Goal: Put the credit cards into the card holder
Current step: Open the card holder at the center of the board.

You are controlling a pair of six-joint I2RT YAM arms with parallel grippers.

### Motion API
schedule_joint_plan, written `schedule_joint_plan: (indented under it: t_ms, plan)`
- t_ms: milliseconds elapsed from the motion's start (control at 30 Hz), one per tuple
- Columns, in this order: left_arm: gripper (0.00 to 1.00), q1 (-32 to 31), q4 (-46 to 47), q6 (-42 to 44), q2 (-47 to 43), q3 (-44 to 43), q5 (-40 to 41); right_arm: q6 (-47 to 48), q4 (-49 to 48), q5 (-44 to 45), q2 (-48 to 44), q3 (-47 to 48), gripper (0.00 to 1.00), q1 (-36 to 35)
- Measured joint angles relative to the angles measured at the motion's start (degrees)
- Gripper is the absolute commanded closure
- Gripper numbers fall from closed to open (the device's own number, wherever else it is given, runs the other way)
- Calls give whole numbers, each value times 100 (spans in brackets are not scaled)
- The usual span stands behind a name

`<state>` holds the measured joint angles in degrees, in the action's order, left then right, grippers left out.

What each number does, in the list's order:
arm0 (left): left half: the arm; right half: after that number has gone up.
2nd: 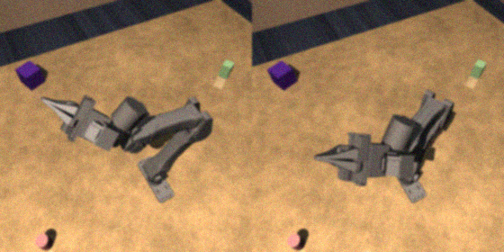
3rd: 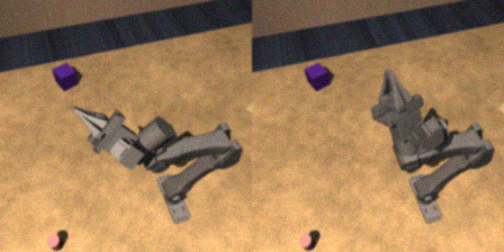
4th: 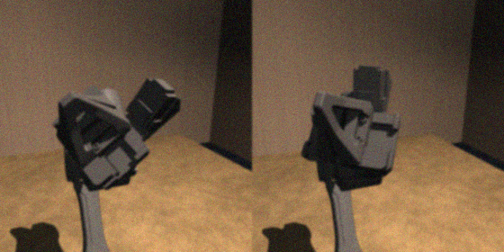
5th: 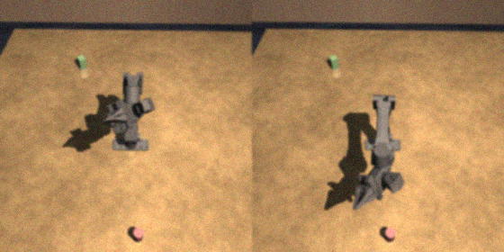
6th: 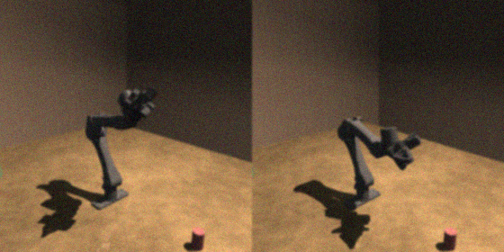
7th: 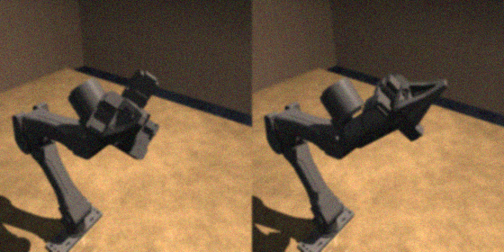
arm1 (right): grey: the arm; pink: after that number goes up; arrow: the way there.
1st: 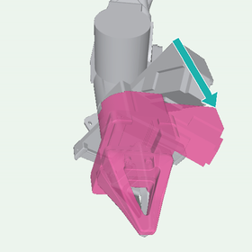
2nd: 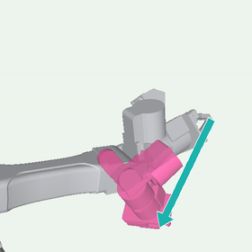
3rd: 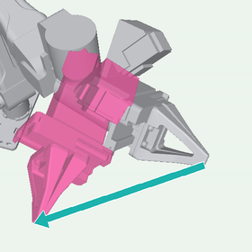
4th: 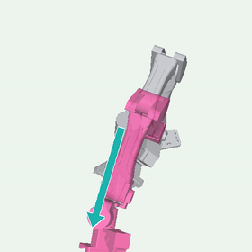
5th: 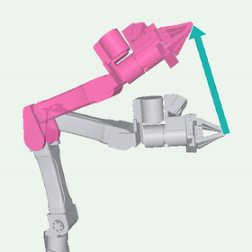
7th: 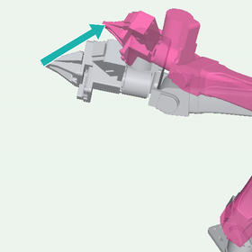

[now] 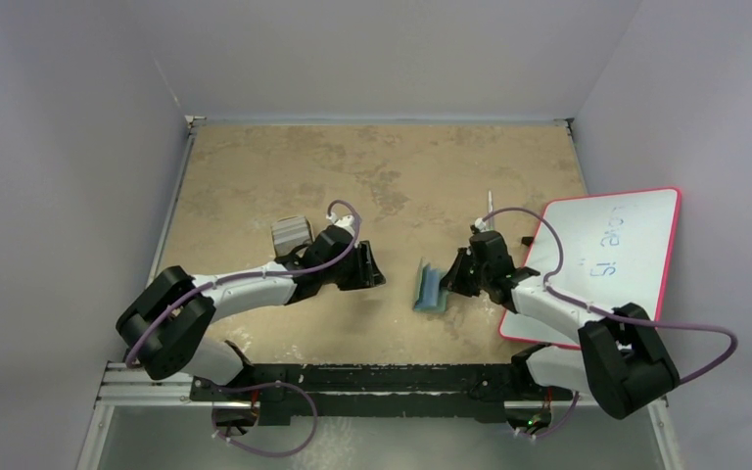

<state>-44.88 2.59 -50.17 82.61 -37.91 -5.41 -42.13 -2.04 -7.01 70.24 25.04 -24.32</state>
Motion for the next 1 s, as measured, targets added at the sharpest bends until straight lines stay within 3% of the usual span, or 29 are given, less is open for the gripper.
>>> schedule_joint_plan:
  t_ms: [667, 1000]
  plan:
    - [49, -33, 1445, -284, 256, 15, -876, 83, -313, -599, -365, 48, 97, 0]
    - [49, -136, 1541, -208, 673, -37, -949, 33, -481, -765, -308, 48, 97, 0]
